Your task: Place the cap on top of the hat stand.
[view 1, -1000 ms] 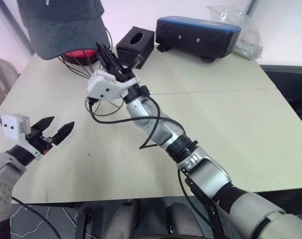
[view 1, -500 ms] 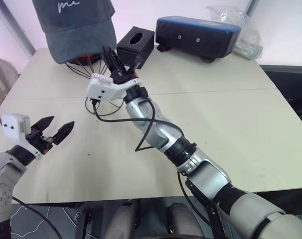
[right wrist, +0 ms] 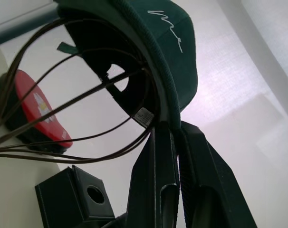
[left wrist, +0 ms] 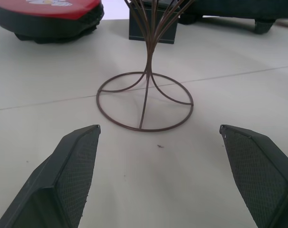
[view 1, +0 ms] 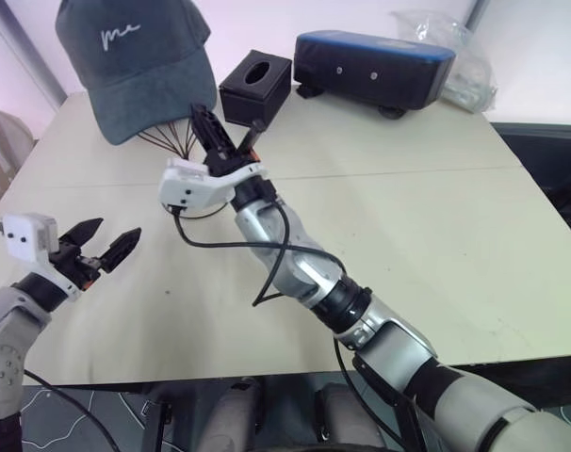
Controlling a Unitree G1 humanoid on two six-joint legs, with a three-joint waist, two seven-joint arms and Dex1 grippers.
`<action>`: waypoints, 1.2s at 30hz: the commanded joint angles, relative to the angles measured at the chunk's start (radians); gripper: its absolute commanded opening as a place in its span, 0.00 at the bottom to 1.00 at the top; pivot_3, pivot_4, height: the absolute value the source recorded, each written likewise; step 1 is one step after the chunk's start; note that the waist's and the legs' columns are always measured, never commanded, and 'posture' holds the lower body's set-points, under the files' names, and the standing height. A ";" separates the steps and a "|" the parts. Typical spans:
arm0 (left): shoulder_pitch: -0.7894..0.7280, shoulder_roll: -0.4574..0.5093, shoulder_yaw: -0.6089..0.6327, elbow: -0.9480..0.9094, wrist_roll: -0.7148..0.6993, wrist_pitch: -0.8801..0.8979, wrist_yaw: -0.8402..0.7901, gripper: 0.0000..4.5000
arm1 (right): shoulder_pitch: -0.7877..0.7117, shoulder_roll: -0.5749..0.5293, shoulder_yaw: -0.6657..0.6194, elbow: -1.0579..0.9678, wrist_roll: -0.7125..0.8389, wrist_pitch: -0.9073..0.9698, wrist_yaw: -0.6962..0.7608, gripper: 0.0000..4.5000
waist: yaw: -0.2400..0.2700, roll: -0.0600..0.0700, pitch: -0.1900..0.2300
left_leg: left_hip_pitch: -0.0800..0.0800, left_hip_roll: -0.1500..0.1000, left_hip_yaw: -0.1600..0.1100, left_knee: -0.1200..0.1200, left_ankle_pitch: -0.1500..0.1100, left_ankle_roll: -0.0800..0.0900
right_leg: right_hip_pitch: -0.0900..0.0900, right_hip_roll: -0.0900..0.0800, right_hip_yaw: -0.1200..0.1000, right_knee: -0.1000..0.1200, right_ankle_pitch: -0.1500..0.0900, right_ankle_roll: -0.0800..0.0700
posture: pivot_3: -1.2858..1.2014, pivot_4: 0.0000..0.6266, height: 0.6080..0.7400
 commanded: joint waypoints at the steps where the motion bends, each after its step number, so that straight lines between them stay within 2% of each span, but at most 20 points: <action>1: -0.011 0.003 0.016 -0.013 -0.002 -0.025 0.001 0.94 | -0.016 0.007 -0.004 -0.081 -0.002 -0.016 0.023 0.01 | 0.000 0.000 0.000 | 0.000 0.000 0.000 0.000 0.000 0.000 | 0.000 0.000 0.000 0.000 0.000 0.000 | 0.52 0.24 1.00; 19: 0.011 0.006 0.034 -0.028 -0.009 -0.029 0.002 0.94 | 0.030 0.024 0.011 -0.070 -0.009 0.014 0.091 0.01 | 0.000 0.000 0.000 | 0.000 0.000 0.000 0.000 0.000 0.000 | 0.000 0.000 0.000 0.000 0.000 0.000 | 0.52 0.24 1.00; 36: 0.000 0.030 0.030 -0.016 -0.012 -0.020 -0.010 0.94 | 0.077 -0.080 -0.014 -0.111 0.071 -0.110 0.190 0.01 | 0.000 0.000 0.000 | 0.000 0.000 0.000 0.000 0.000 0.000 | 0.000 0.000 0.000 0.000 0.000 0.000 | 0.52 0.24 1.00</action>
